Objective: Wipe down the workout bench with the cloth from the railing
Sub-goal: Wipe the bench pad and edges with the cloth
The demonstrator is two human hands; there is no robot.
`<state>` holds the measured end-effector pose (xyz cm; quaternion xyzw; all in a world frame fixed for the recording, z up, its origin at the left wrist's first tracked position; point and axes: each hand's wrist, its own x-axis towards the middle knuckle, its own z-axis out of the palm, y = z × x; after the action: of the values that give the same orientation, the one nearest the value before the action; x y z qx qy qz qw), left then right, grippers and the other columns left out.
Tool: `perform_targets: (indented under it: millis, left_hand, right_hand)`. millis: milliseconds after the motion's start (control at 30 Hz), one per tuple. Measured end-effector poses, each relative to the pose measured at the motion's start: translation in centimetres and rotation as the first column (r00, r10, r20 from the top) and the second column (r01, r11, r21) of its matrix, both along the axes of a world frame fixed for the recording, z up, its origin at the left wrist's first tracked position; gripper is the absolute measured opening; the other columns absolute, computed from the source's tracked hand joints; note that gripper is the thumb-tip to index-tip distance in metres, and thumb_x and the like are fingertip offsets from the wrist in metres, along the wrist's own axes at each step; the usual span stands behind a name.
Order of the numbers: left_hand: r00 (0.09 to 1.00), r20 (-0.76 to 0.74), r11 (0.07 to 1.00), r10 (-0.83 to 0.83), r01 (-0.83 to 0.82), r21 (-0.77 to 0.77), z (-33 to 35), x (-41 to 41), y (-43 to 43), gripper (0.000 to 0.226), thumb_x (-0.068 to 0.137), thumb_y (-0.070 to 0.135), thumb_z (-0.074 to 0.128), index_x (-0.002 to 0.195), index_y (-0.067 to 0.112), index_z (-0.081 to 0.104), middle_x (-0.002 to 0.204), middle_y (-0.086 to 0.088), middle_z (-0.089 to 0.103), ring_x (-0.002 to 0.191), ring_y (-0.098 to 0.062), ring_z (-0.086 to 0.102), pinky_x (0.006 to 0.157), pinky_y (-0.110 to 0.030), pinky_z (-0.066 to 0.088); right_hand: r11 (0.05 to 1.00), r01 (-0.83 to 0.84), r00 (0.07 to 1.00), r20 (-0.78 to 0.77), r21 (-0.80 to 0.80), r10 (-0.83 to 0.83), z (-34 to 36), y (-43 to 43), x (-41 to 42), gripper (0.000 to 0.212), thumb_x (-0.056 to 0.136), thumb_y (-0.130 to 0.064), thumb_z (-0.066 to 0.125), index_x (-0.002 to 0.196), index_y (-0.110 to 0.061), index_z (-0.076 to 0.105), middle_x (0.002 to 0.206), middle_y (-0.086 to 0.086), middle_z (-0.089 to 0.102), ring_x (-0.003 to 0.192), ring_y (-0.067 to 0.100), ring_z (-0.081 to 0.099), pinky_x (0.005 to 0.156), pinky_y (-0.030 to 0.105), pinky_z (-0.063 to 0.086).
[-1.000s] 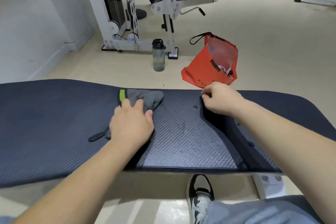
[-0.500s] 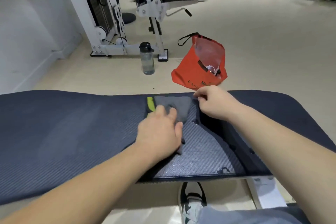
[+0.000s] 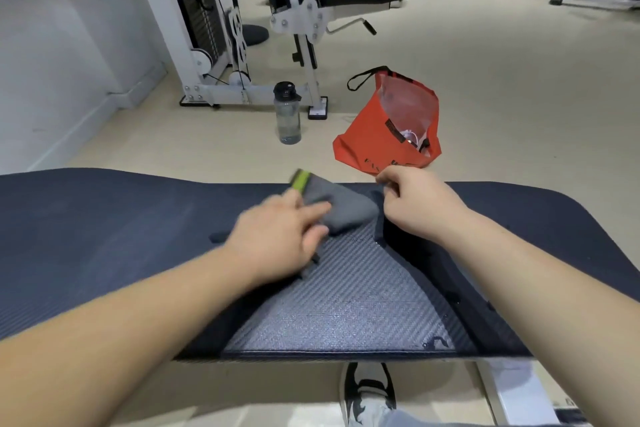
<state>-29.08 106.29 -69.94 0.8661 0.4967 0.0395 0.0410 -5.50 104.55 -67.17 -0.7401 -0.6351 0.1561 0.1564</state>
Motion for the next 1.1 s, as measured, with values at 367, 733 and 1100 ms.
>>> perform_targets:
  millis: [367,733,1100]
  left_hand:
    - [0.981,0.085,0.985,-0.174,0.174,0.006,0.4,-2.4,-5.5,0.051,0.094,0.064,0.034,0.141,0.048,0.045,0.112,0.009,0.052,0.105,-0.019,0.059,0.076,-0.040,0.057]
    - [0.997,0.072,1.000,-0.003,0.002,0.007,0.0,-5.2,-9.3,0.052,0.096,0.062,0.031,0.143,0.044,0.043,0.112,0.007,0.051,0.104,-0.020,0.058,0.072,-0.038,0.054]
    - [0.993,0.034,0.993,0.112,-0.110,-0.048,0.5,-8.2,-9.8,0.052,0.097,0.061,0.034,0.146,0.045,0.036,0.118,0.007,0.049,0.113,-0.021,0.056,0.081,-0.039,0.055]
  right_hand:
    - [0.996,-0.085,0.996,0.008,-0.005,0.085,0.3,0.0,-1.6,0.024,0.095,-0.029,0.053,0.109,-0.027,0.072,0.109,-0.004,0.074,0.106,0.025,0.065,0.092,0.045,0.056]
    - [0.960,-0.279,0.960,0.009,0.041,0.278,1.3,-0.6,-4.3,0.025,0.097,-0.032,0.058,0.115,-0.024,0.073,0.116,-0.004,0.073,0.109,0.019,0.066,0.096,0.041,0.055]
    - [0.898,-0.439,0.898,-0.006,0.037,0.439,1.7,-1.5,-7.2,0.022,0.095,-0.031,0.063,0.113,-0.024,0.075,0.114,-0.005,0.074,0.108,0.016,0.067,0.097,0.039,0.053]
